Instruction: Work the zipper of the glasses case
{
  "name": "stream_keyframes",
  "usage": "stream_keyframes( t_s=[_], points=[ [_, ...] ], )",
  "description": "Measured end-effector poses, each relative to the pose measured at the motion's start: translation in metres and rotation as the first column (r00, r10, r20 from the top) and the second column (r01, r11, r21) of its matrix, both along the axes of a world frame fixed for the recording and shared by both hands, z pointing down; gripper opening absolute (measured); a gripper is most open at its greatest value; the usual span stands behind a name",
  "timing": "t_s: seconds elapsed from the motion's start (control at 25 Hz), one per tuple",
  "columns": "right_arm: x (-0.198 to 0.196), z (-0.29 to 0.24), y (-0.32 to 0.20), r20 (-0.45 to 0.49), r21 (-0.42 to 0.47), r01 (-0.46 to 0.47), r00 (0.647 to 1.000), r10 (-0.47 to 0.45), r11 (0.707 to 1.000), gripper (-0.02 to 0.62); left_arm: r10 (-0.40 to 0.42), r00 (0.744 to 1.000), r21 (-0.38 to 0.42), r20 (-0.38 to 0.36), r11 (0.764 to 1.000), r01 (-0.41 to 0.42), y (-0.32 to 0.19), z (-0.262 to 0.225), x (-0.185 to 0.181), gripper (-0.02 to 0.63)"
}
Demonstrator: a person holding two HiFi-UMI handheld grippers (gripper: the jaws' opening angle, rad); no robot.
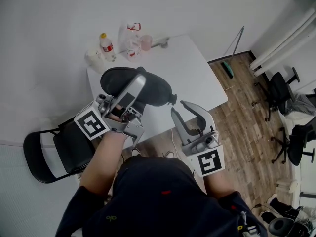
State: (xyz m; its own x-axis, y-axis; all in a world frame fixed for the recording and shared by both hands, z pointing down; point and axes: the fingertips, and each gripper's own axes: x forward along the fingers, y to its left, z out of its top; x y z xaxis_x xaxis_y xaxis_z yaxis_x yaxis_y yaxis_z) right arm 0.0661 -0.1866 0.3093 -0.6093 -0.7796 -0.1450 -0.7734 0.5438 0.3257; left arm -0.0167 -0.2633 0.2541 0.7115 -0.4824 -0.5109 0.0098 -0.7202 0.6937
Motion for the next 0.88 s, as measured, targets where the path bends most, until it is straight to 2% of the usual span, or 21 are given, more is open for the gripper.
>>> stream_keyframes(
  t_s=[0.12,0.28,0.44,0.6,0.88],
  points=[
    [-0.006,-0.002,0.007,-0.007,0.024,0.036,0.999,-0.035,0.999,0.069,-0.012,1.0,-0.004,0.003,1.0,0.012,-0.003,-0.002,0.0,0.26],
    [-0.021,0.005,0.006,-0.048,0.024,0.056,0.997,-0.054,0.998,0.066,-0.01,1.0,-0.007,0.005,1.0,0.01,-0.005,0.001,0.001,0.259],
    [-0.021,0.008,-0.005,-0.08,0.03,-0.006,0.997,0.008,1.0,0.066,-0.01,1.0,-0.009,0.026,1.0,0.01,-0.004,0.005,0.003,0.26],
    [-0.013,0.007,-0.016,-0.065,0.026,-0.064,0.996,0.066,0.998,0.066,-0.018,0.999,-0.014,0.033,1.0,0.018,-0.006,0.009,0.004,0.26],
    [-0.011,0.007,-0.015,-0.05,0.013,-0.082,0.995,0.082,0.997,0.066,-0.024,0.999,-0.031,0.022,0.999,0.025,-0.003,0.01,0.004,0.259]
  ],
)
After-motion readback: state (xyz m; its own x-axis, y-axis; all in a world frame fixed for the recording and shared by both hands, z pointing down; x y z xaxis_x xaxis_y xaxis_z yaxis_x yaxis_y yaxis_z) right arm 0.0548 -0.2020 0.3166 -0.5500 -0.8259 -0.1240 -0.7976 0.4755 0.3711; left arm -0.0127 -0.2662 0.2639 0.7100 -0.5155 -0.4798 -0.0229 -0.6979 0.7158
